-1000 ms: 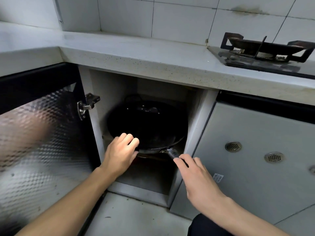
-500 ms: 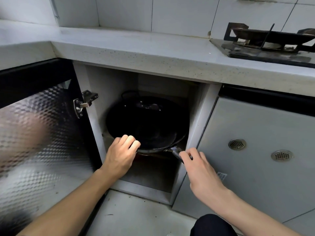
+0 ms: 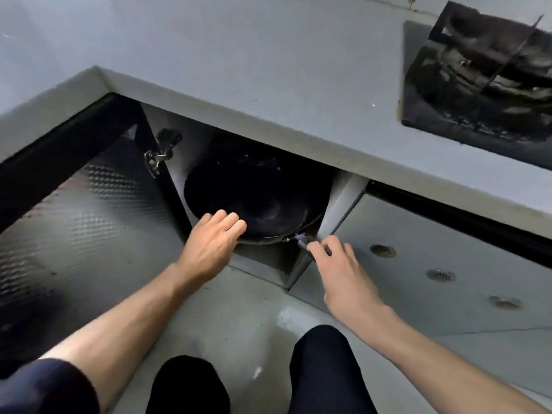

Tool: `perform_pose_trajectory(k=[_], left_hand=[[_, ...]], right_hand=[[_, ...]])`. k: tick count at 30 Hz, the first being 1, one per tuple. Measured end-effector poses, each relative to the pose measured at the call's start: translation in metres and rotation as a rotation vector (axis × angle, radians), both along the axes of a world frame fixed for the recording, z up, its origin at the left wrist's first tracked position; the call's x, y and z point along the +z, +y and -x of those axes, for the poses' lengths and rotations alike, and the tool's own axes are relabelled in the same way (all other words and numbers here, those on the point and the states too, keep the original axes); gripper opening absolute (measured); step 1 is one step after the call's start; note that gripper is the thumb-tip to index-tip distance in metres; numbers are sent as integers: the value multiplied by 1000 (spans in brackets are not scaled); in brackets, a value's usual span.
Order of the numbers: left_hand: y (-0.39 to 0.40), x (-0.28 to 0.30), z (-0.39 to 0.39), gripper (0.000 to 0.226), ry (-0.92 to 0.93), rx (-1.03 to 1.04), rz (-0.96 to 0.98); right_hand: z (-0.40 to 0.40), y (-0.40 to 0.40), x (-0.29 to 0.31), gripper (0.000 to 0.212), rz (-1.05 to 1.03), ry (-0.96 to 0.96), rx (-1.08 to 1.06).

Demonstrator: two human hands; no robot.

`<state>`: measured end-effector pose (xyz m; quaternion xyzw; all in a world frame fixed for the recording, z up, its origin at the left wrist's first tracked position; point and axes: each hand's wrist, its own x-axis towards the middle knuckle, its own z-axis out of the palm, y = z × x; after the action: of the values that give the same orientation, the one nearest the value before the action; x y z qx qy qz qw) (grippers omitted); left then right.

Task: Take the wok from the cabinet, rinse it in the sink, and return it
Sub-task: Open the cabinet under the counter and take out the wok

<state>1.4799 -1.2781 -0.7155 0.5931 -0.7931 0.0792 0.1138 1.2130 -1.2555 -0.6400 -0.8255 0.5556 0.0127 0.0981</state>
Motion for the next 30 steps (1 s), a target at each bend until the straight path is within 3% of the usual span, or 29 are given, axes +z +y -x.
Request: perform_pose_trajectory(k=[6,14,22,30], left_hand=[[51,44,4,42,56,81,-199],[123,106,5,44,101,74,-369],[166,194,23,41,62,48,-382],[203,263,64,44,5,89,-323]], right_hand=[[-1,28,60,80,-182,51,-5],[-5,70,136,76,-307,111,26],[15,106,226,77,-323,121,62],[63,126,273,82,-294,83,171]])
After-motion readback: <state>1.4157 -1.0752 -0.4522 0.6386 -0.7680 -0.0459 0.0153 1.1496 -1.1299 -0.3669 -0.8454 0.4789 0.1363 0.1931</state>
